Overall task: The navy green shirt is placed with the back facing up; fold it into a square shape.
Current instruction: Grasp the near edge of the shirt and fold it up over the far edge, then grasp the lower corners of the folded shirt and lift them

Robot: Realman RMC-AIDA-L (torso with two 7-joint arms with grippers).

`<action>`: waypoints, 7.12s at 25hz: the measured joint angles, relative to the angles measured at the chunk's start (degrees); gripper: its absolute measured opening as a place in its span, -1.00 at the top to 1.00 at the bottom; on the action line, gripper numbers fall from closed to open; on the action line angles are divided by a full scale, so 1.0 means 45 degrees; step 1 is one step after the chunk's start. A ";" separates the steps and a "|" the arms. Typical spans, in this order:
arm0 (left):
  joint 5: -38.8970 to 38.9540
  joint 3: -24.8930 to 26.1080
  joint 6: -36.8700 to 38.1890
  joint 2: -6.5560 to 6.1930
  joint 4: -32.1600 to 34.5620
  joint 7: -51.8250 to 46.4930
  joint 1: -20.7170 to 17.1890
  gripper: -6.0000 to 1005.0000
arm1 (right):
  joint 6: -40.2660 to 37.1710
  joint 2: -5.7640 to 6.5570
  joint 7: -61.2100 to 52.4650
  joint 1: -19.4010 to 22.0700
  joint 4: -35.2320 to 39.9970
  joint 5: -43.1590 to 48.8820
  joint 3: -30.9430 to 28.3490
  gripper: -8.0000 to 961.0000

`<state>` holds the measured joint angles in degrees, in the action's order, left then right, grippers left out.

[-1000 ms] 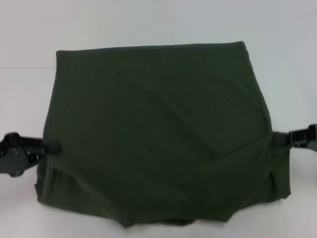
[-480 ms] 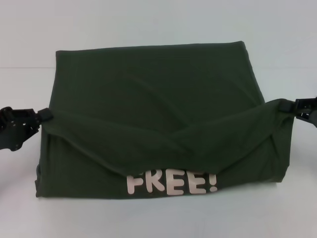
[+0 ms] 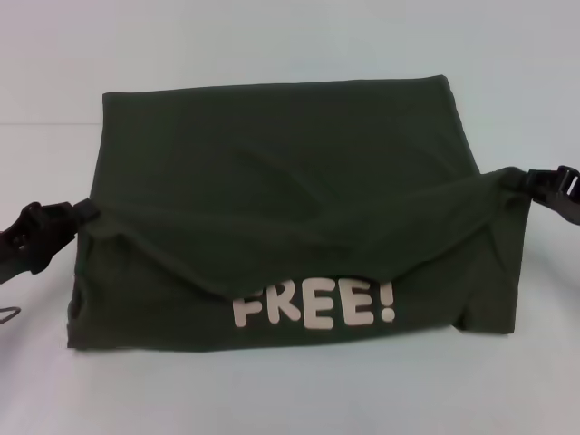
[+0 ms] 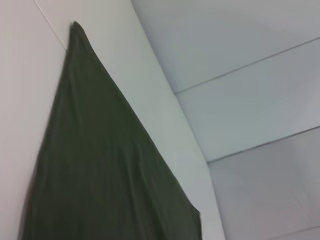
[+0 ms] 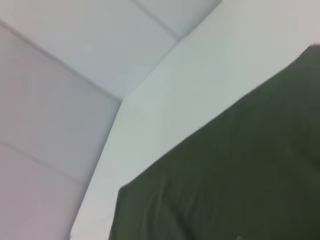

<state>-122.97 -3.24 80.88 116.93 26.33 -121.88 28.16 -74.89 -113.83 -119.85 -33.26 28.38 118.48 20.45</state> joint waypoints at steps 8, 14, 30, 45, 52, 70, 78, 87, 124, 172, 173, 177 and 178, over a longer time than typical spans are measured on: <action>0.1062 -0.0039 -0.0526 0.0239 -0.0128 0.1085 0.0080 0.89 | 0.0693 -0.0271 0.0869 0.0026 -0.0129 -0.0484 -0.0048 0.85; 0.1608 -0.0017 -0.0642 0.0244 -0.0374 0.1601 0.0062 0.90 | 0.0778 -0.0437 0.1632 0.0215 -0.0294 -0.1451 -0.0048 0.85; 0.2523 0.0018 -0.1138 0.0449 -0.0956 0.2438 0.0033 0.89 | 0.1454 -0.0705 0.2265 0.0170 -0.0702 -0.1995 -0.0054 0.85; 0.3422 -0.0018 -0.1576 0.0709 -0.1073 0.2598 0.0003 0.89 | 0.1828 -0.0935 0.2707 0.0270 -0.0869 -0.2849 -0.0092 0.84; 0.3650 -0.0018 -0.2091 0.0815 -0.1318 0.3017 0.0120 0.89 | 0.2368 -0.1051 0.2749 0.0099 -0.1028 -0.2855 -0.0027 0.84; 0.4201 -0.0010 -0.2868 0.0997 -0.1357 0.3978 0.0742 0.89 | 0.3136 -0.1130 0.2989 -0.0432 -0.0956 -0.2984 0.0039 0.83; 0.4266 -0.0012 -0.3424 0.1105 -0.1450 0.4312 0.0783 0.89 | 0.3620 -0.1249 0.3313 -0.0479 -0.1065 -0.2973 0.0047 0.83; 0.4404 -0.0020 -0.4043 0.1470 -0.1486 0.5022 0.0796 0.88 | 0.4273 -0.1265 0.3314 -0.0581 -0.1210 -0.2896 0.0393 0.82; 0.3772 -0.5521 0.0340 -0.1083 0.0300 0.0504 -0.1288 -0.77 | -0.1982 -0.0203 0.5580 0.0810 -0.1129 -0.1590 0.2154 -0.79; -0.1677 -0.5863 -0.0806 -0.1147 0.1269 -0.1013 -0.0126 -0.77 | -0.2999 -0.0563 0.7668 0.0844 -0.0981 -0.0567 0.3874 -0.78; -0.1678 -0.5862 -0.0794 -0.1165 0.1272 -0.1052 -0.0130 -0.77 | -0.3010 -0.0564 0.7668 0.0846 -0.0984 -0.0565 0.3874 -0.78; -0.1683 -0.5861 -0.0665 -0.1213 0.1290 -0.1212 -0.0098 -0.77 | -0.3037 -0.0563 0.7668 0.0850 -0.0990 -0.0556 0.3874 -0.78; -0.1687 -0.5851 -0.0697 -0.1214 0.1296 -0.1220 -0.0087 -0.77 | -0.3040 -0.0563 0.7668 0.0850 -0.0992 -0.0554 0.3874 -0.78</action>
<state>-130.56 -29.56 77.74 111.47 32.17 -127.37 27.77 -88.57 -116.36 -85.34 -29.44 23.91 115.99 37.88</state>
